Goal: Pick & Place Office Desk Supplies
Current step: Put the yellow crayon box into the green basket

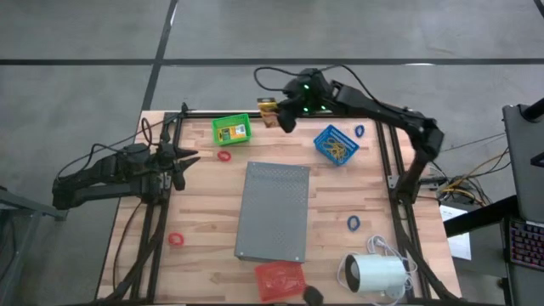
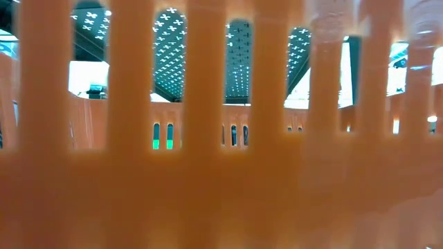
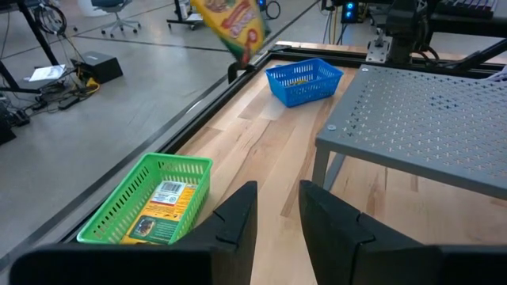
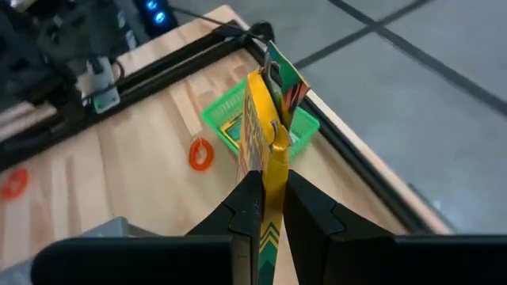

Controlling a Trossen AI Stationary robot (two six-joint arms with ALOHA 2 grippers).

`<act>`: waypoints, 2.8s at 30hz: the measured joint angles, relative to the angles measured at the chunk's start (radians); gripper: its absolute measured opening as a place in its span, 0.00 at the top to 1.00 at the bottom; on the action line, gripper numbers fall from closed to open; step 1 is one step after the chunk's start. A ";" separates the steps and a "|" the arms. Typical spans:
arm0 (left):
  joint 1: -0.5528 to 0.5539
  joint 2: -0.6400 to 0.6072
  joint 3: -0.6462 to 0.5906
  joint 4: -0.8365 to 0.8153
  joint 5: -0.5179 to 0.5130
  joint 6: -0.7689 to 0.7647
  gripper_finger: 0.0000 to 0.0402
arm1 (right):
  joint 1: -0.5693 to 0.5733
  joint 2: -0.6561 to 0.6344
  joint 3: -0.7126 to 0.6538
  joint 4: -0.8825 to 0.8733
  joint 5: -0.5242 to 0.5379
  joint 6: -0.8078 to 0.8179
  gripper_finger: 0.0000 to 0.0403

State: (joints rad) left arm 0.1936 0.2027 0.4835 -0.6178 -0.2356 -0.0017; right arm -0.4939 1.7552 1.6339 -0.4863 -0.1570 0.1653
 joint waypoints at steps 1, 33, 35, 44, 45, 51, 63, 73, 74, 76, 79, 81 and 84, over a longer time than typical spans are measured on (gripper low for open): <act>0.000 0.000 0.000 0.000 0.000 0.000 0.76 | -0.004 0.031 0.042 -0.028 -0.015 -0.035 0.91; 0.000 0.000 0.000 0.000 0.000 0.000 0.76 | 0.011 0.489 0.477 0.252 -0.041 0.220 0.90; 0.000 0.000 0.000 0.000 0.000 0.000 0.75 | 0.018 0.489 0.425 0.335 -0.016 0.290 0.90; 0.000 0.000 0.000 0.000 0.000 0.000 0.75 | 0.051 0.489 0.167 0.777 0.168 0.566 0.91; 0.000 0.000 0.000 0.000 0.000 0.000 0.75 | 0.057 0.489 0.144 0.826 0.194 0.581 0.91; 0.000 0.000 0.000 0.000 0.000 0.000 0.75 | 0.113 0.489 0.058 0.945 0.456 0.751 0.90; 0.000 0.000 0.000 0.000 0.000 0.000 0.75 | 0.185 0.489 0.044 0.891 0.732 1.051 0.90; 0.000 0.000 0.000 0.000 0.000 0.000 0.76 | 0.196 0.489 0.055 0.766 0.740 1.301 0.90; 0.000 0.000 0.000 0.000 0.000 0.000 0.76 | 0.196 0.489 0.068 0.749 0.746 1.301 0.90; 0.000 0.000 0.000 0.000 0.000 0.000 0.76 | 0.196 0.499 0.113 0.687 0.773 1.298 0.90; 0.000 0.000 0.000 0.000 0.000 0.000 0.76 | 0.194 0.551 0.224 0.572 0.812 1.298 0.90; 0.000 0.000 0.000 0.000 0.000 0.000 0.76 | 0.194 0.604 0.310 0.481 0.815 1.330 0.90; 0.000 0.000 0.000 -0.001 0.000 0.000 0.76 | 0.200 0.669 0.435 0.317 0.812 1.469 0.90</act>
State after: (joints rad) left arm 0.1932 0.2028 0.4831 -0.6184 -0.2357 -0.0013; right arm -0.2935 2.4241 2.0687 -0.1689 0.6547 1.6344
